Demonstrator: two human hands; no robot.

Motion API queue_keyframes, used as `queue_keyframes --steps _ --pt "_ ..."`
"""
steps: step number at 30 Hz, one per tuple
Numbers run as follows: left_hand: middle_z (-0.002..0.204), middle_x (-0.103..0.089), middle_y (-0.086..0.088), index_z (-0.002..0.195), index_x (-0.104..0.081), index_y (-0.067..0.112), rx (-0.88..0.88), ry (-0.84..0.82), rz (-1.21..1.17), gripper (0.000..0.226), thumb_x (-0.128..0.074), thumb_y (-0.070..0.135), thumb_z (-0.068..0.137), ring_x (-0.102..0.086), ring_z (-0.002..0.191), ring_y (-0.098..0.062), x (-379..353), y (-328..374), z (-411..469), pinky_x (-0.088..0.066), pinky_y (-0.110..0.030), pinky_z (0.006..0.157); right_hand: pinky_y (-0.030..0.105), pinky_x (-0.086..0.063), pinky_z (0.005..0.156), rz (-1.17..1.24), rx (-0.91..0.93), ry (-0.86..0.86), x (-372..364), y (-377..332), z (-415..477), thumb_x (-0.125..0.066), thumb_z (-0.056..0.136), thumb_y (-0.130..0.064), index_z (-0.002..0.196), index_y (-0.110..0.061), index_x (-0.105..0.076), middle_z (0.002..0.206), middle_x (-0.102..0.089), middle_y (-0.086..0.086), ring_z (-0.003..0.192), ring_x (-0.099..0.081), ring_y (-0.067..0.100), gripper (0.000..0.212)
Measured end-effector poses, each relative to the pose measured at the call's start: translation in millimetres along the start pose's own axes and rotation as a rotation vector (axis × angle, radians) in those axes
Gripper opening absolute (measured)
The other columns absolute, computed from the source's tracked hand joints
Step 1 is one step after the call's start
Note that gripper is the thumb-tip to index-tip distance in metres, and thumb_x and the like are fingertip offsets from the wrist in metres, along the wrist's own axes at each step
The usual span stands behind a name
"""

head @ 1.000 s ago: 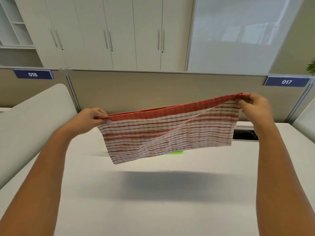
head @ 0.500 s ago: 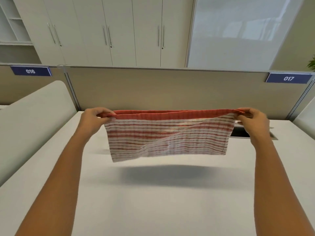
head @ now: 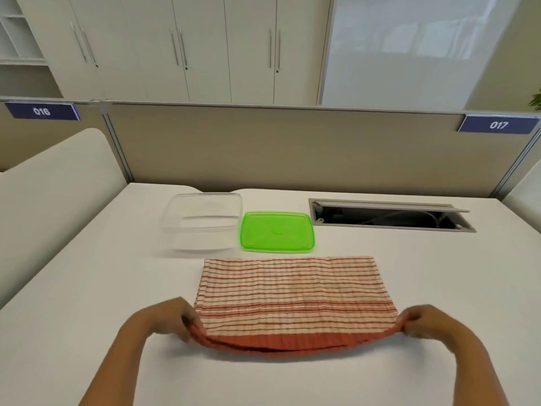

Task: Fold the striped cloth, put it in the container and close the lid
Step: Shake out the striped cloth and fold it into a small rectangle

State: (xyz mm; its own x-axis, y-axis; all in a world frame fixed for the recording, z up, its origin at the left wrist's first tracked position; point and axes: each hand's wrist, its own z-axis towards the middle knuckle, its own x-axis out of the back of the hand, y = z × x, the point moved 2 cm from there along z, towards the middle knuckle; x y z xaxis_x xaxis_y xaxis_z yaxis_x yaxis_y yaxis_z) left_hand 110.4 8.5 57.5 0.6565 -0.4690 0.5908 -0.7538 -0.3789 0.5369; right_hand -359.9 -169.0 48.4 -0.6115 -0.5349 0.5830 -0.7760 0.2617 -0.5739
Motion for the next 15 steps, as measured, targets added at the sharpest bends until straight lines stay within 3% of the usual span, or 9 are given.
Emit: queue_keyframes --steps 3,5,7,10,11,13,15 --pt "0.09 -0.069 0.017 0.098 -0.073 0.027 0.052 -0.18 0.0 0.036 -0.074 0.006 0.068 -0.061 0.091 -0.004 0.7 -2.5 -1.6 -0.048 -0.015 0.087 0.02 -0.049 0.077 -0.131 -0.073 -0.173 6.2 -5.9 -6.7 -0.063 0.074 0.008 0.081 -0.013 -0.071 0.092 -0.069 0.004 0.09 -0.06 0.014 0.024" --pt "0.104 -0.069 0.013 0.107 -0.07 0.025 0.07 -0.205 -0.004 0.041 -0.077 0.013 0.069 -0.061 0.099 -0.007 10.7 -1.2 -2.0 -0.048 -0.015 0.088 0.025 -0.046 0.092 -0.163 -0.104 -0.253 12.6 -12.3 -10.3 -0.072 0.073 0.0 0.092 -0.018 -0.07 0.102 -0.066 -0.003 0.1 -0.057 0.013 0.027" --pt "0.109 -0.068 0.004 0.107 -0.068 0.023 0.055 0.003 -0.086 0.037 -0.076 0.013 0.073 -0.063 0.103 -0.012 22.0 1.0 4.2 -0.049 -0.016 0.085 0.031 -0.044 0.096 -0.137 -0.027 -0.179 15.8 -22.7 -7.0 -0.077 0.074 -0.009 0.102 -0.019 -0.065 0.107 -0.061 -0.003 0.107 -0.054 0.017 0.032" --pt "0.112 -0.066 -0.007 0.116 -0.062 0.012 0.108 0.535 -0.301 0.039 -0.071 0.023 0.08 -0.059 0.11 -0.025 31.8 6.4 24.0 -0.045 -0.03 0.091 0.04 -0.045 0.096 0.01 0.139 0.23 10.9 -42.4 8.4 -0.072 0.081 -0.022 0.119 -0.011 -0.057 0.117 -0.058 0.01 0.113 -0.054 0.028 0.043" --pt "0.118 -0.063 -0.01 0.123 -0.057 0.009 0.167 0.635 -0.357 0.046 -0.067 0.029 0.083 -0.056 0.114 -0.029 31.1 9.2 32.3 -0.043 -0.036 0.096 0.043 -0.044 0.099 0.063 0.138 0.352 7.4 -47.8 14.5 -0.069 0.083 -0.025 0.125 -0.007 -0.054 0.124 -0.057 0.015 0.116 -0.053 0.032 0.049" --pt "0.129 -0.056 -0.016 0.133 -0.046 0.004 0.266 0.716 -0.442 0.056 -0.06 0.035 0.087 -0.052 0.12 -0.034 27.1 14.6 46.9 -0.04 -0.043 0.105 0.048 -0.04 0.105 0.191 0.095 0.448 -1.9 -55.8 27.6 -0.064 0.087 -0.031 0.135 -0.005 -0.045 0.136 -0.05 0.019 0.124 -0.049 0.036 0.058" --pt "0.134 -0.054 -0.019 0.134 -0.043 0.001 0.308 0.738 -0.531 0.06 -0.057 0.038 0.088 -0.051 0.122 -0.036 23.6 17.1 60.2 -0.038 -0.047 0.107 0.051 -0.037 0.109 0.284 0.055 0.43 -11.7 -61.1 40.3 -0.061 0.088 -0.034 0.14 -0.006 -0.037 0.144 -0.044 0.019 0.13 -0.043 0.037 0.064"
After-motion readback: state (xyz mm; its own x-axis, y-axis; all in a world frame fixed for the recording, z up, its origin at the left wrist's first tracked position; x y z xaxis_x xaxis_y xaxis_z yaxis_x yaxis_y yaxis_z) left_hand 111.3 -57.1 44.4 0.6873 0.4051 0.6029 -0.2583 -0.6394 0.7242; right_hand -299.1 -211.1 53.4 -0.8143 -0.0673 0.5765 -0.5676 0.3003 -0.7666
